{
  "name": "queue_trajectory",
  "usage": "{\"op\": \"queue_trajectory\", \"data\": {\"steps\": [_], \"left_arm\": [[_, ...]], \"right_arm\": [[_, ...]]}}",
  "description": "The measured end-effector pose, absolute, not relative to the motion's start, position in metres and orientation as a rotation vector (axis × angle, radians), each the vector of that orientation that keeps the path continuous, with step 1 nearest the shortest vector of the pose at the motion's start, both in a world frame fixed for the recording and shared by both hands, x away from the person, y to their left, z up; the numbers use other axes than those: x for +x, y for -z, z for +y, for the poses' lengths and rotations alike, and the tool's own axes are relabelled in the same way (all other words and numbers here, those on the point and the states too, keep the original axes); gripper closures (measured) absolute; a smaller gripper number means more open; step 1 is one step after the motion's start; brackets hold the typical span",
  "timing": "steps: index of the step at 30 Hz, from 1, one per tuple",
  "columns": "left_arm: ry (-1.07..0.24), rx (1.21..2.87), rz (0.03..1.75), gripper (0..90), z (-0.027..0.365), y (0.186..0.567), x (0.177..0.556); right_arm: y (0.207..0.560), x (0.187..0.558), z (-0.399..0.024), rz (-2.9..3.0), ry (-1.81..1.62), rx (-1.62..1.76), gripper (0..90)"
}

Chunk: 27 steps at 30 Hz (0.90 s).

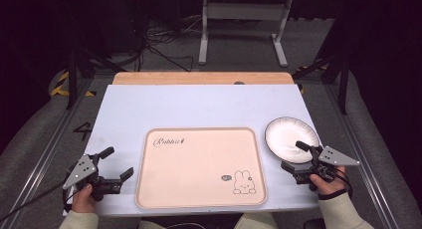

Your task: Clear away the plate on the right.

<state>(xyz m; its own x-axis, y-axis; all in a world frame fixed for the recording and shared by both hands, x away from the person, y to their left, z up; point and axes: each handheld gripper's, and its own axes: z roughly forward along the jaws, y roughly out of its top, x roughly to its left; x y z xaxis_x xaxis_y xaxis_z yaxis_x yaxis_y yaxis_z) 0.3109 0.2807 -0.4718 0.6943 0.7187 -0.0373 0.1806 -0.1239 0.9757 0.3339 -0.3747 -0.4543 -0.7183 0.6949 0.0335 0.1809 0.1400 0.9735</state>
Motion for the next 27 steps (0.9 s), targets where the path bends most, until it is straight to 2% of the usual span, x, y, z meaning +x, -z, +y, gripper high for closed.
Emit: {"op": "queue_trajectory", "data": {"steps": [15, 27], "left_arm": [[-0.535, 1.667, 0.746, 0.2, 0.2802, 0.4717, 0.3111], [-0.534, 1.670, 0.748, 0.2, 0.2805, 0.4716, 0.3117]], "right_arm": [[0.4544, 0.3353, -0.3761, 2.001, -1.623, 0.850, 0.4], [0.4521, 0.3349, -0.3719, 2.057, -1.585, 0.859, 4.9]]}}
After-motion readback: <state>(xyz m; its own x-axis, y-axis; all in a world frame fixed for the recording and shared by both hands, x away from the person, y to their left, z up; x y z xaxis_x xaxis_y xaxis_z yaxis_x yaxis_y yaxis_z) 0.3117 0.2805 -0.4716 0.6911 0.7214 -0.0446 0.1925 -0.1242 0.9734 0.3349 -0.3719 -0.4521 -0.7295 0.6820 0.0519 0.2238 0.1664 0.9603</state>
